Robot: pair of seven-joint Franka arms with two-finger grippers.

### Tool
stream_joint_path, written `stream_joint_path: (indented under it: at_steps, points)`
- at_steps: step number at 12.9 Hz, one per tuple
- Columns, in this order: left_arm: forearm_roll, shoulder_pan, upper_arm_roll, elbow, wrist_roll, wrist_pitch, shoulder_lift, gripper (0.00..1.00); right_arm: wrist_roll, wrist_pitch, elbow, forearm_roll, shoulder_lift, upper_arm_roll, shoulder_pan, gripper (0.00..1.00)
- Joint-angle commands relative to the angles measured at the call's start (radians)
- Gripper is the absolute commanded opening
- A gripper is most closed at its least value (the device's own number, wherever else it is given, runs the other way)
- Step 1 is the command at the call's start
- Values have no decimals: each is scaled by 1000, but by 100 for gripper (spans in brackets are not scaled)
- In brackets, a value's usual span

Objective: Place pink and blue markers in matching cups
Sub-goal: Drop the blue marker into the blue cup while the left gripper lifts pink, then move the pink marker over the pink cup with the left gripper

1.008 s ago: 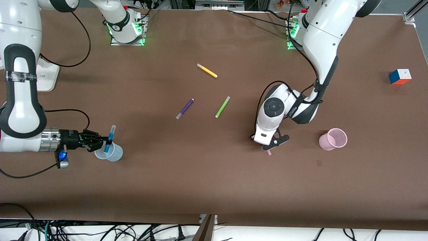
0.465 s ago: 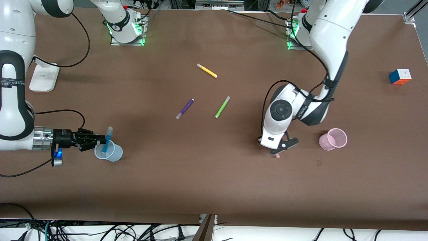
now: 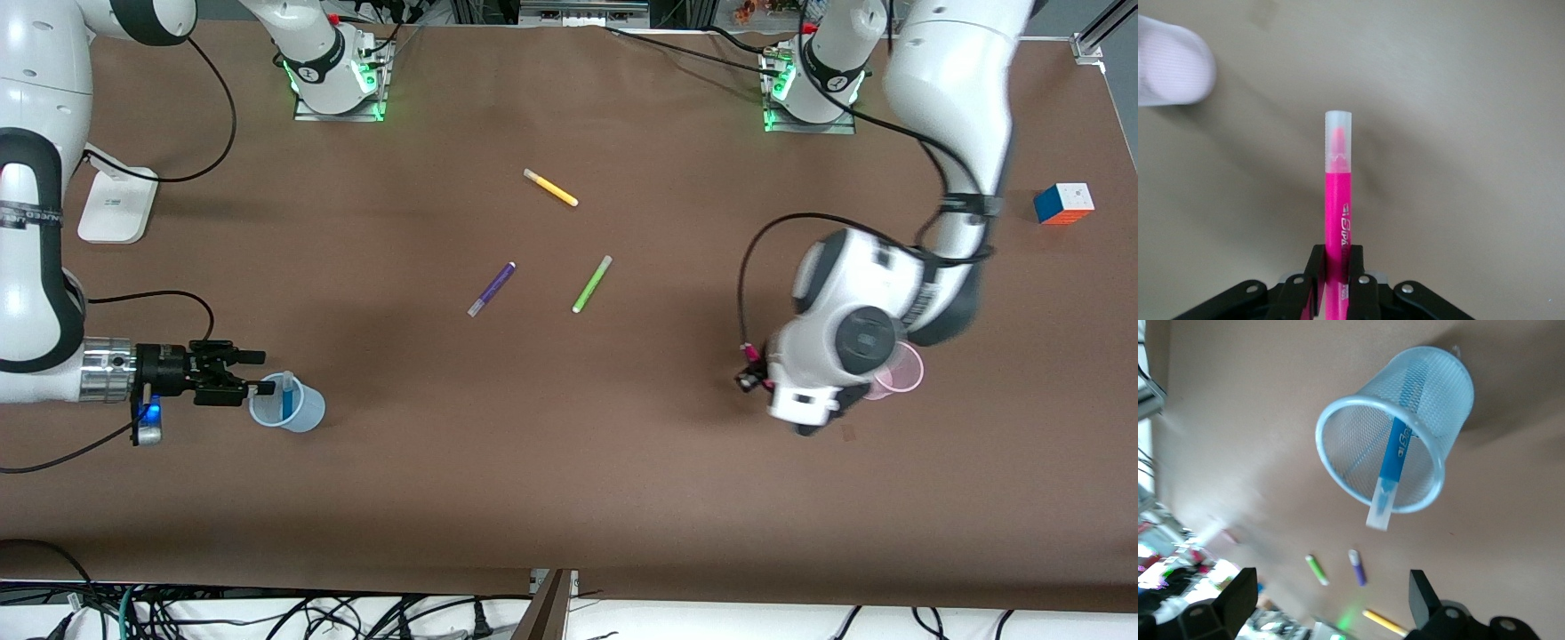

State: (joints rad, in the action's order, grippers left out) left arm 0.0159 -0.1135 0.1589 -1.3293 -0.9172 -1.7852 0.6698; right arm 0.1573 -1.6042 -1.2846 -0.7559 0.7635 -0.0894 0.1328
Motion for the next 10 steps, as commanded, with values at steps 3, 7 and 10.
stream_joint_path:
  at_steps: [3, 7, 10]
  points:
    - [197, 176, 22, 102, 96, 234, 1, 1, -2, 99, 114, 444, -166, 10, -83, 100]
    - [355, 342, 21, 101, 216, 338, -4, 1, -44, 248, 113, 657, -352, 13, -153, 100]
    - [458, 435, 17, 85, 288, 368, 17, 2, -44, 387, 100, 716, -444, 14, -163, 100]
